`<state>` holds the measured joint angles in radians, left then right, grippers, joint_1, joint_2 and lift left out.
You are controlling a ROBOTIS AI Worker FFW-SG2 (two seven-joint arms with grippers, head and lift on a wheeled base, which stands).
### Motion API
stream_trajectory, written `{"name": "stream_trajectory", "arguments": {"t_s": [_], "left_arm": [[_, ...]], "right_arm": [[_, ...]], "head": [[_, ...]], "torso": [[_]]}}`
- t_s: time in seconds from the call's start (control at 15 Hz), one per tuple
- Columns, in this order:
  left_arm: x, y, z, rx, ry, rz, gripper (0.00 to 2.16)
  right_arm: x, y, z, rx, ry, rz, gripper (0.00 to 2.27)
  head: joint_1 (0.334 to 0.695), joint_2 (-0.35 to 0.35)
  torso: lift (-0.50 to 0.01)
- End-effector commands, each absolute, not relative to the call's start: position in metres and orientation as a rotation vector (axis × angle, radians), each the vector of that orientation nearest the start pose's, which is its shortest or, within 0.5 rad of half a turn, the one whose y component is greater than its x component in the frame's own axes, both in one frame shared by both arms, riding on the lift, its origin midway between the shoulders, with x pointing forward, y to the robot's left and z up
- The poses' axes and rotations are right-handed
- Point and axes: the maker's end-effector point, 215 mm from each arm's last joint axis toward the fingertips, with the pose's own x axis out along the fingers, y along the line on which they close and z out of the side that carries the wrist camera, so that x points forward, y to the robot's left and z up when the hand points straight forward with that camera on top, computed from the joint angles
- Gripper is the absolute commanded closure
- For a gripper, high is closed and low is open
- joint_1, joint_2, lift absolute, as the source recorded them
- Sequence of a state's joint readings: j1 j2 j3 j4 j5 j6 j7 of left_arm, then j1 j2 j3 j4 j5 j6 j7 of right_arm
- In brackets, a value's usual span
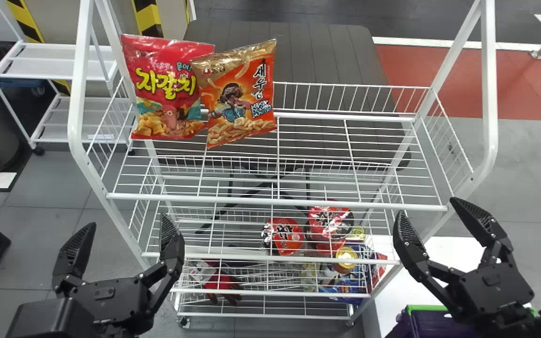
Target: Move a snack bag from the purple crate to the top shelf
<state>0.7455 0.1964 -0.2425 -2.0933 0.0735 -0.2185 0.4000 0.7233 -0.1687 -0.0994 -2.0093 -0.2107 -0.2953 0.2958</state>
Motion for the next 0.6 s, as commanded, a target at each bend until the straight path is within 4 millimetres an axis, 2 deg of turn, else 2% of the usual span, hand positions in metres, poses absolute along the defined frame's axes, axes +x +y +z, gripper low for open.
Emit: {"name": "stream_trajectory", "arguments": {"t_s": [0.0,0.53], "left_arm": [[0.3486,0.1982,-0.3603,-0.081,0.056,0.105,0.00],[0.3451,0.1950,-0.3609,-0.082,0.060,0.100,0.00]], "right_arm": [[0.3622,-0.2385,-0.3482,0.009,-0.022,0.274,0.14],[0.3592,-0.2395,-0.3476,0.012,-0.024,0.271,0.14]], "head": [[0.695,-0.062],[0.695,-0.070]], "torso": [[0.000],[-0.002]]}}
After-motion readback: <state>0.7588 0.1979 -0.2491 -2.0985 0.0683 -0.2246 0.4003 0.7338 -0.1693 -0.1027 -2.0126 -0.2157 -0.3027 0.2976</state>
